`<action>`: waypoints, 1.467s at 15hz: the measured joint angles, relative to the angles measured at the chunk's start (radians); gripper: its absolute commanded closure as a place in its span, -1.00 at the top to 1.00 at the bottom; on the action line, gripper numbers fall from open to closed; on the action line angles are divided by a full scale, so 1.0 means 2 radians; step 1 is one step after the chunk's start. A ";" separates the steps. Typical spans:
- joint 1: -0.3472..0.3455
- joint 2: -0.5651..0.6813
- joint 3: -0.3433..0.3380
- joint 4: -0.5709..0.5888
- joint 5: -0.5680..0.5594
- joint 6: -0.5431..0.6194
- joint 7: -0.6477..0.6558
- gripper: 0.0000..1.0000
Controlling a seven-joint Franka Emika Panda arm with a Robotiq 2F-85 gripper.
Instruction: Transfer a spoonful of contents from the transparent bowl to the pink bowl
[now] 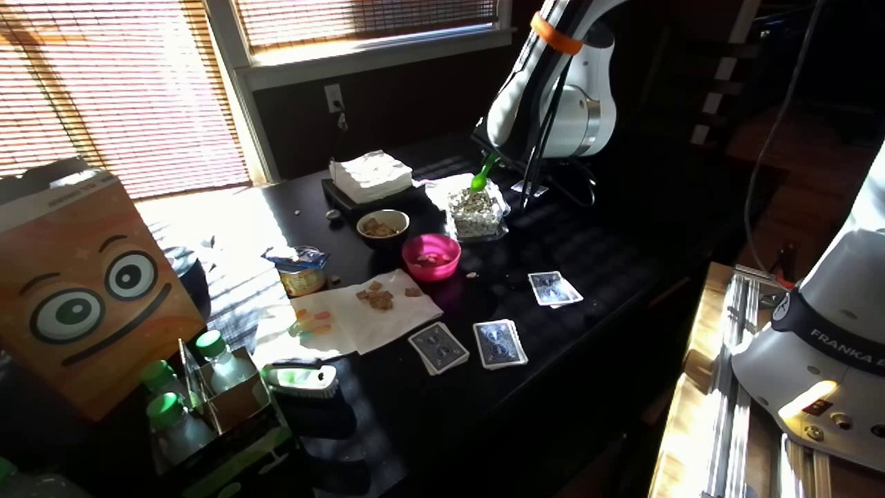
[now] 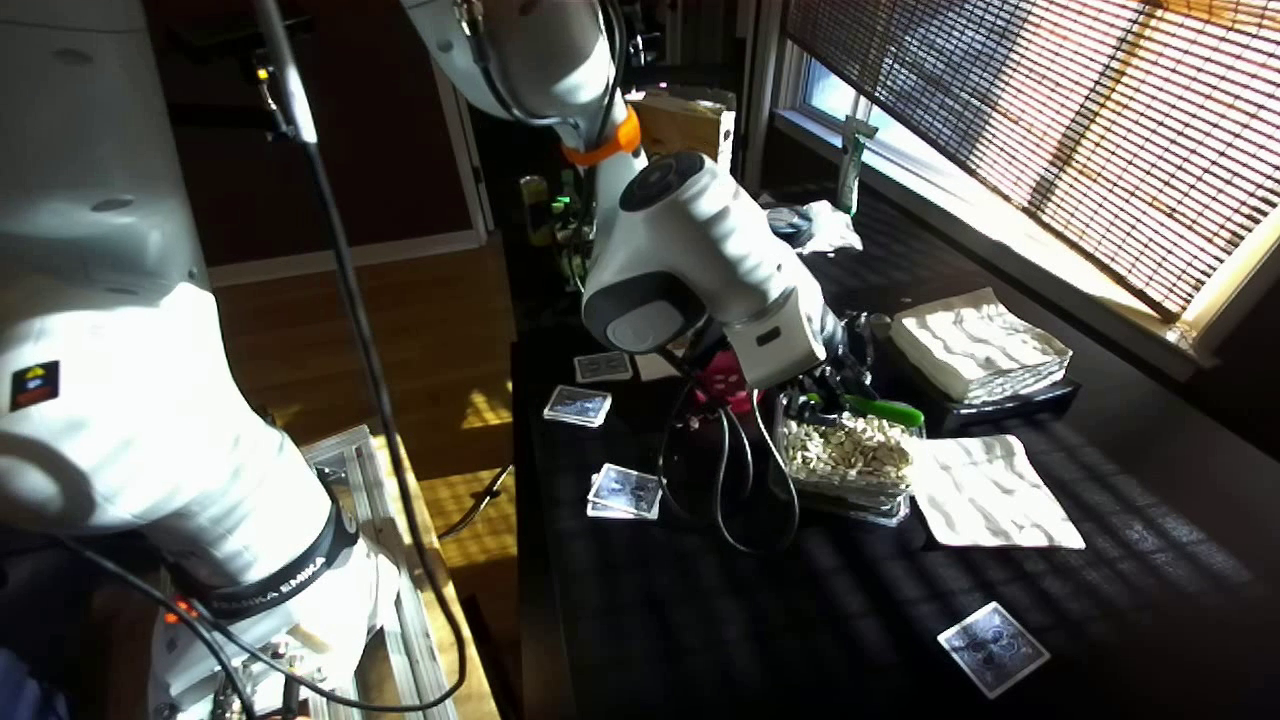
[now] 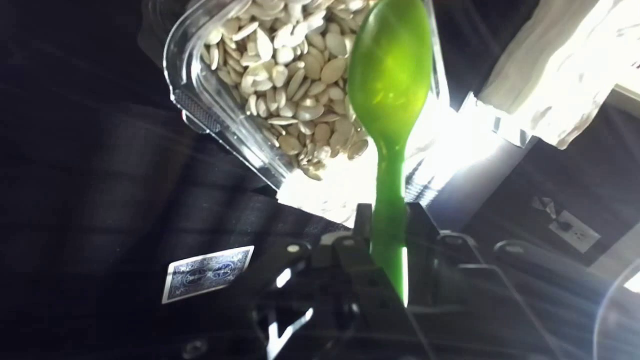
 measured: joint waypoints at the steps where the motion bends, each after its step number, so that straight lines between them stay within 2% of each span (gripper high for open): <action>1: 0.014 0.013 -0.012 0.005 0.011 0.009 -0.012 -0.89; 14: 0.164 0.121 -0.137 0.089 0.139 0.018 -0.111 -0.89; 18: 0.208 0.159 -0.180 0.114 0.165 0.000 -0.134 -0.89; 22: 0.250 0.194 -0.225 0.133 0.175 -0.042 -0.144 -0.89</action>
